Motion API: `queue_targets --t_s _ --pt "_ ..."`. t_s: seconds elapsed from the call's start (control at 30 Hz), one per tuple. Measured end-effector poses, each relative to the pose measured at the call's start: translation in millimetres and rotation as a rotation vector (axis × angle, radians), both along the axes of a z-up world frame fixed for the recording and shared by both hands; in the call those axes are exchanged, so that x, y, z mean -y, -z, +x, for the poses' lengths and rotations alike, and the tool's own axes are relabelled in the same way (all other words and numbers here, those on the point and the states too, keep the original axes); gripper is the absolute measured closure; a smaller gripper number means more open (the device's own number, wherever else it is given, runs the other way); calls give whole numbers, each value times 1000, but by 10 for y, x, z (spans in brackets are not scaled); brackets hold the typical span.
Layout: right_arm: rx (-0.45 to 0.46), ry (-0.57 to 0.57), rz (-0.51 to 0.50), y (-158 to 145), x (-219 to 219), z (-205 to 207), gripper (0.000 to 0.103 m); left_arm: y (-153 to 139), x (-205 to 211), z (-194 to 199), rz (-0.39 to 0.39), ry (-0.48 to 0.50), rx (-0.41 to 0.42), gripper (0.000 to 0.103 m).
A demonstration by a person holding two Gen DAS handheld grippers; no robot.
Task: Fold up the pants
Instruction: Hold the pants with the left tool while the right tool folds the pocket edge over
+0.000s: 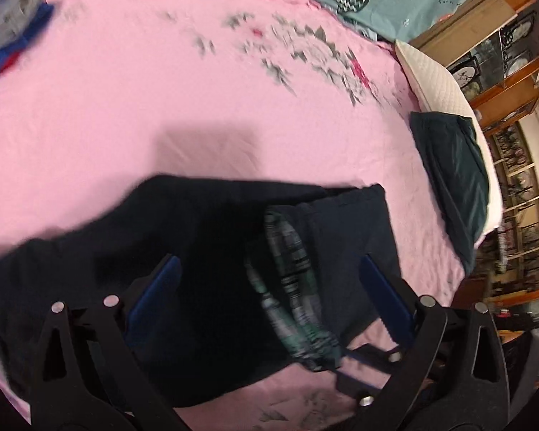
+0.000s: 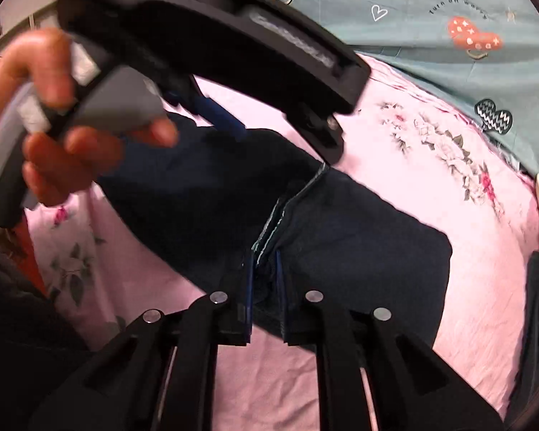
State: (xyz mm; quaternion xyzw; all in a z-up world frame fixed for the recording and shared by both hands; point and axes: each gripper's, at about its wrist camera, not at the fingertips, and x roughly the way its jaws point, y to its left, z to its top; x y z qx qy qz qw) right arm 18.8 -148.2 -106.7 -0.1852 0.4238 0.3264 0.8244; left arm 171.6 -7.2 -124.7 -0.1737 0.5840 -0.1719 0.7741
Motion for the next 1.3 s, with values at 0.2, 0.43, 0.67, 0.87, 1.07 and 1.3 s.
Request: queue_targets --t_s 0.2,0.43,0.67,0.87,1.07,1.3 --pt "-66 23 -9 271 -19 -19 92 252 328 146 -24 72 -29 75" --pt "-39 86 54 97 -14 1 92 43 528 176 111 150 167 88" --pt "-180 29 61 188 15 -10 75 -45 109 4 146 66 187 45" --pt "-215 157 240 -138 440 199 62 -157 -484 -175 104 -83 152 35" --pt "-304 84 106 284 73 243 62 83 -510 -254 65 -128 72 35" --pt "-281 110 174 34 251 285 91 97 -558 -342 82 -134 79 35"
